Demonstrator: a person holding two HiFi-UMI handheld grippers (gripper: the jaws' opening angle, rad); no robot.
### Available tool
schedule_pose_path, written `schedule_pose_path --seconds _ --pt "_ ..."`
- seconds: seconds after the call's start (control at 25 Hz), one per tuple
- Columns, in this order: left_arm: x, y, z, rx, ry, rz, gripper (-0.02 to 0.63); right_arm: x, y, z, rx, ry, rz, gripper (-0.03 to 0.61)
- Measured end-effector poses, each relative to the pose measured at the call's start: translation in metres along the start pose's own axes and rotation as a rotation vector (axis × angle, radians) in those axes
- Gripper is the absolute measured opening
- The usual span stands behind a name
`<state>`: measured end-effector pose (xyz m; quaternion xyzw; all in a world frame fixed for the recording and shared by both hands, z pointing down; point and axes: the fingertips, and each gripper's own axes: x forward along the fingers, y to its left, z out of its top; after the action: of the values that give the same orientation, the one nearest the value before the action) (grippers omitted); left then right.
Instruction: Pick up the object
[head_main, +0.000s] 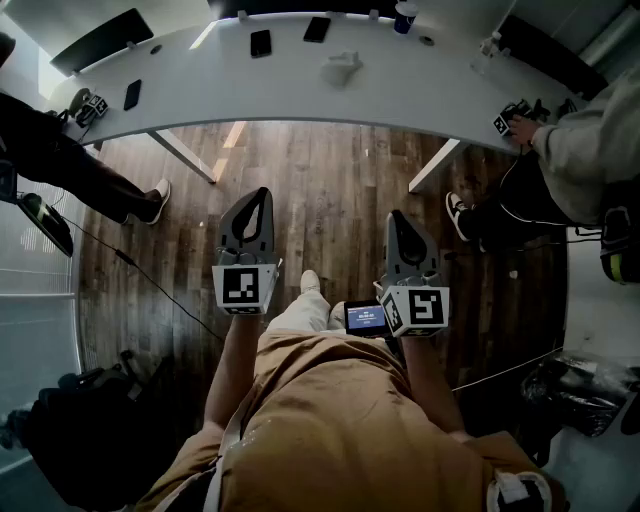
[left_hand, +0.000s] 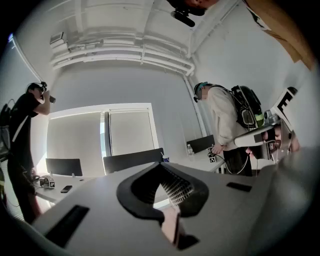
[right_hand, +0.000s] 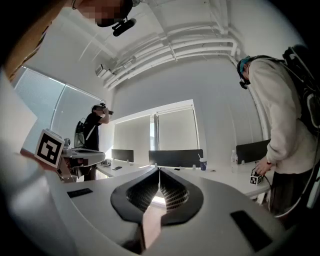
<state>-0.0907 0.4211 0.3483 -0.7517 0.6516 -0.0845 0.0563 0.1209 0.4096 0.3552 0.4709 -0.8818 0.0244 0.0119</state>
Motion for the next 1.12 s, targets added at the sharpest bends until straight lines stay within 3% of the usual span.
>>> schedule_pose_path --seconds 0.48,0.64,0.84,1.12 --pt "0.072 0.03 -0.01 -0.044 0.015 -0.071 0.008 0.067 -0.016 0.01 -0.03 0.026 -0.043 0.011" --pt "0.087 0.037 -0.014 -0.038 0.02 -0.103 0.008 0.084 -0.02 0.01 0.026 0.029 -0.064 0.011" --pt "0.106 0.043 -0.022 -0.053 0.038 -0.097 0.008 0.104 -0.016 0.007 0.056 0.029 -0.026 0.011" --pt "0.153 0.047 -0.025 -0.053 0.058 -0.071 0.008 0.144 -0.051 0.008 0.076 0.049 0.008 0.011"
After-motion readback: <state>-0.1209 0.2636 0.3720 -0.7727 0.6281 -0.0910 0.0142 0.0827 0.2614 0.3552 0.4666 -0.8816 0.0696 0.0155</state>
